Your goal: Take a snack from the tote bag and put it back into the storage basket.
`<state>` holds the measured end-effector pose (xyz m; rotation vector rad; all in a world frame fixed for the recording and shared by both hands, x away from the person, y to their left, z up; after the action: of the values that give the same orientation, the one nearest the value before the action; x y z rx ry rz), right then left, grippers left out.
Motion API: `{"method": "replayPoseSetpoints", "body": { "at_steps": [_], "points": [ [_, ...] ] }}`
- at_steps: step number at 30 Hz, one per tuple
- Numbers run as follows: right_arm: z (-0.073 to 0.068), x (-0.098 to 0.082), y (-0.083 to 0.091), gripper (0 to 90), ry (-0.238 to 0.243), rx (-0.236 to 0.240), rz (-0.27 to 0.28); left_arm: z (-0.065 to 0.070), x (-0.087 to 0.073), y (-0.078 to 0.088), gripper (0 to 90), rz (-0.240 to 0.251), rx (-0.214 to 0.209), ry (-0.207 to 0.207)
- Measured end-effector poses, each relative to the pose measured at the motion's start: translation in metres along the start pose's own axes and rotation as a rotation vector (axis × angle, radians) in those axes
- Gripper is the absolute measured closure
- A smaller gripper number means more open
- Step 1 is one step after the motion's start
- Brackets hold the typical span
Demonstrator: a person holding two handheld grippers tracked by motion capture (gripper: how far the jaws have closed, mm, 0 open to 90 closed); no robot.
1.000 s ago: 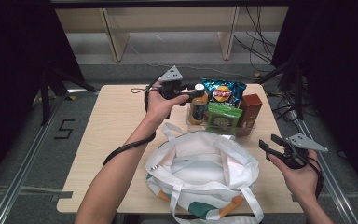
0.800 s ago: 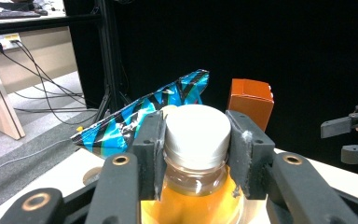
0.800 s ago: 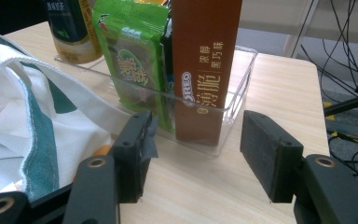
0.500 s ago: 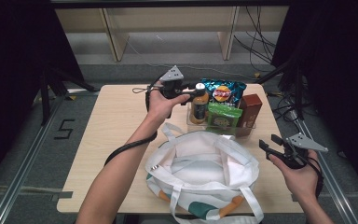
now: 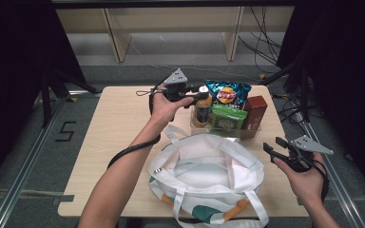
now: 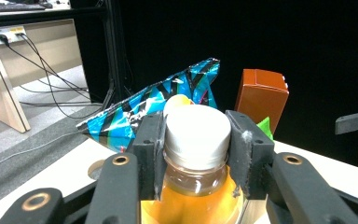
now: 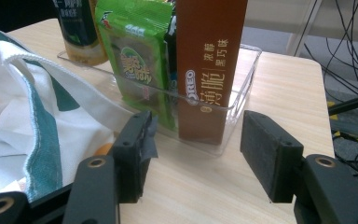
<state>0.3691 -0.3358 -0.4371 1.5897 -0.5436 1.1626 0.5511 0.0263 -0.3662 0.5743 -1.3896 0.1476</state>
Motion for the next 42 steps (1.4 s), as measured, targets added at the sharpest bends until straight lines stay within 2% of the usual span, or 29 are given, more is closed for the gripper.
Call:
{"method": "replayPoseSetpoints", "body": {
  "at_steps": [2,3,6,7,10,11,12,13,14,16,17,21,23,25,27,28,29,33,35,36,39,41,42],
  "points": [
    [0.0,0.0,0.001,44.8,0.004,0.014,-0.008,0.0,-0.002,-0.001,58.9,-0.001,-0.001,0.004],
    [-0.001,0.0,0.0,44.9,-0.01,-0.001,-0.002,0.0,-0.003,-0.001,58.9,-0.003,0.0,0.001],
    [-0.001,0.0,0.0,44.8,-0.013,0.002,-0.005,0.001,-0.004,-0.002,58.9,-0.004,-0.002,-0.006],
    [0.0,0.0,0.0,44.8,0.001,0.0,-0.002,0.001,-0.004,-0.002,58.9,-0.006,-0.002,-0.006],
    [-0.001,0.0,0.0,44.8,-0.009,0.0,-0.003,0.001,-0.005,-0.003,58.9,-0.009,-0.004,-0.009],
    [0.001,0.0,0.001,44.8,0.009,0.015,-0.01,0.001,-0.005,-0.003,58.9,-0.009,-0.004,-0.008],
    [0.0,0.0,0.0,44.8,-0.006,0.003,-0.011,0.0,-0.005,-0.003,58.9,-0.011,-0.005,-0.011],
    [-0.004,0.0,0.001,44.8,-0.048,0.003,-0.014,0.0,-0.006,-0.003,58.9,-0.011,-0.003,-0.011],
    [-0.004,0.0,0.001,44.8,-0.053,0.008,-0.015,0.0,-0.006,-0.003,58.9,-0.01,-0.001,-0.008],
    [-0.005,0.0,0.001,44.9,-0.053,0.001,-0.012,0.0,-0.007,-0.003,58.9,-0.013,0.0,-0.013],
    [-0.004,0.0,0.001,44.8,-0.037,-0.002,-0.01,0.0,-0.008,-0.003,58.9,-0.014,-0.001,-0.017],
    [-0.005,-0.001,0.0,44.8,-0.055,-0.003,0.002,-0.001,-0.011,-0.003,58.9,-0.017,0.0,-0.013],
    [-0.003,-0.001,0.001,44.8,-0.028,-0.003,0.002,-0.001,-0.013,-0.003,58.9,-0.018,-0.002,-0.014],
    [-0.004,-0.001,0.0,44.9,-0.04,-0.009,0.007,-0.002,-0.014,-0.003,58.9,-0.022,0.002,-0.012],
    [-0.006,0.0,0.001,44.8,-0.059,0.013,-0.013,-0.001,-0.016,-0.003,58.9,-0.026,0.001,-0.008],
    [-0.004,-0.001,0.001,44.8,-0.033,0.011,-0.017,-0.001,-0.017,-0.003,58.9,-0.03,0.003,-0.01],
    [-0.004,-0.001,0.001,44.8,-0.028,0.016,-0.018,-0.001,-0.018,-0.004,58.8,-0.029,0.003,-0.006],
    [-0.005,0.0,0.001,44.8,-0.045,0.018,-0.015,-0.002,-0.022,-0.005,58.8,-0.038,0.002,-0.015],
    [-0.006,0.0,0.001,44.8,-0.062,0.016,-0.013,-0.002,-0.024,-0.006,58.8,-0.044,0.002,-0.004],
    [-0.005,-0.001,0.001,44.8,-0.047,0.01,-0.014,-0.001,-0.025,-0.005,58.8,-0.057,0.002,0.014],
    [-0.003,-0.002,0.0,44.8,-0.005,0.018,-0.025,-0.002,-0.027,-0.006,58.8,-0.059,0.0,0.019],
    [-0.003,-0.001,0.001,44.8,-0.005,0.018,-0.025,-0.002,-0.028,-0.006,58.8,-0.062,0.0,0.017],
    [-0.005,-0.001,0.0,44.8,-0.038,0.013,-0.022,-0.002,-0.028,-0.006,58.8,-0.061,-0.001,0.018]
  ]
}}
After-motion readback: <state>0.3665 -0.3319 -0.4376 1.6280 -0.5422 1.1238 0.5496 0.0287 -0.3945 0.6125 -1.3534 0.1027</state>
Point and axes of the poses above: each handheld gripper's, and its own axes: y roughly backward along the jaws, x roughly out of its top, z roughly to its right, the point moved 1 cm from there along -y, roughly forward along the jaws, and after that the axes turned 4 degrees about -z, right-handed, at the moved point
